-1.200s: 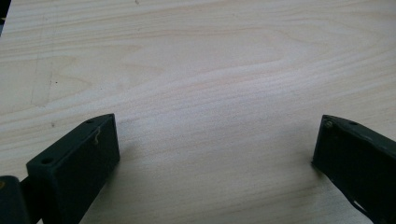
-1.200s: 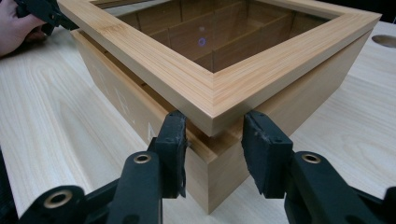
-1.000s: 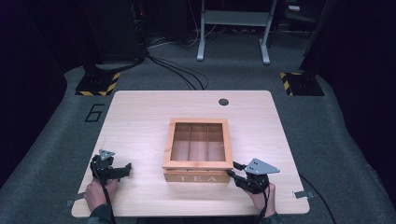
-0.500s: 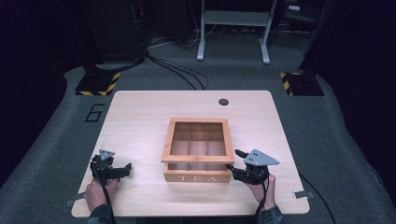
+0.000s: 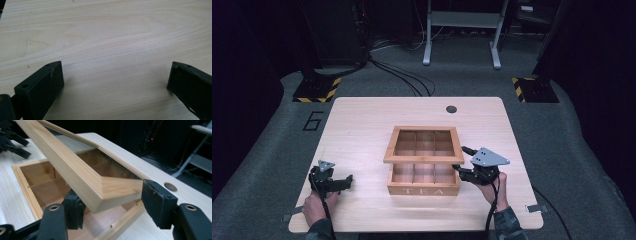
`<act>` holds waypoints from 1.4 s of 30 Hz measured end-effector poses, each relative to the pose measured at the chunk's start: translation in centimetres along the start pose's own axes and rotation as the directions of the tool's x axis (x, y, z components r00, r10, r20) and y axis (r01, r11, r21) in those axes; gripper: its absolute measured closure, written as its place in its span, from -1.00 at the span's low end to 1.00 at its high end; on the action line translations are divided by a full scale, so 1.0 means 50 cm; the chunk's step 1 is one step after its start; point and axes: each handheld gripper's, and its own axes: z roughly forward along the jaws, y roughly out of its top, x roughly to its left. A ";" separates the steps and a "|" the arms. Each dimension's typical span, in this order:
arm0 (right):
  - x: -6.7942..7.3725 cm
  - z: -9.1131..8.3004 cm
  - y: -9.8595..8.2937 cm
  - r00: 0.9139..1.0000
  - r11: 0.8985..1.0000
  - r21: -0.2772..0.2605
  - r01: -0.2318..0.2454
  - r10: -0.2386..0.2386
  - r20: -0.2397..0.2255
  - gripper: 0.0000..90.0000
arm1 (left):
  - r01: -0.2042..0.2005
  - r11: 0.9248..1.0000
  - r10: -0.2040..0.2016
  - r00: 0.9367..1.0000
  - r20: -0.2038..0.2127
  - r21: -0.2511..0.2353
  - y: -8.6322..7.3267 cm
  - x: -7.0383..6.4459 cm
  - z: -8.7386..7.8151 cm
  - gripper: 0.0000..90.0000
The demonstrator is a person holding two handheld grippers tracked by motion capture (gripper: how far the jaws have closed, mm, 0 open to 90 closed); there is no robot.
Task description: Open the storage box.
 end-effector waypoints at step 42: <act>-0.114 0.039 0.116 0.988 0.996 -0.051 -0.077 0.069 -0.139 0.08 | 0.000 1.000 0.000 1.000 0.001 0.000 0.000 0.000 0.000 -1.00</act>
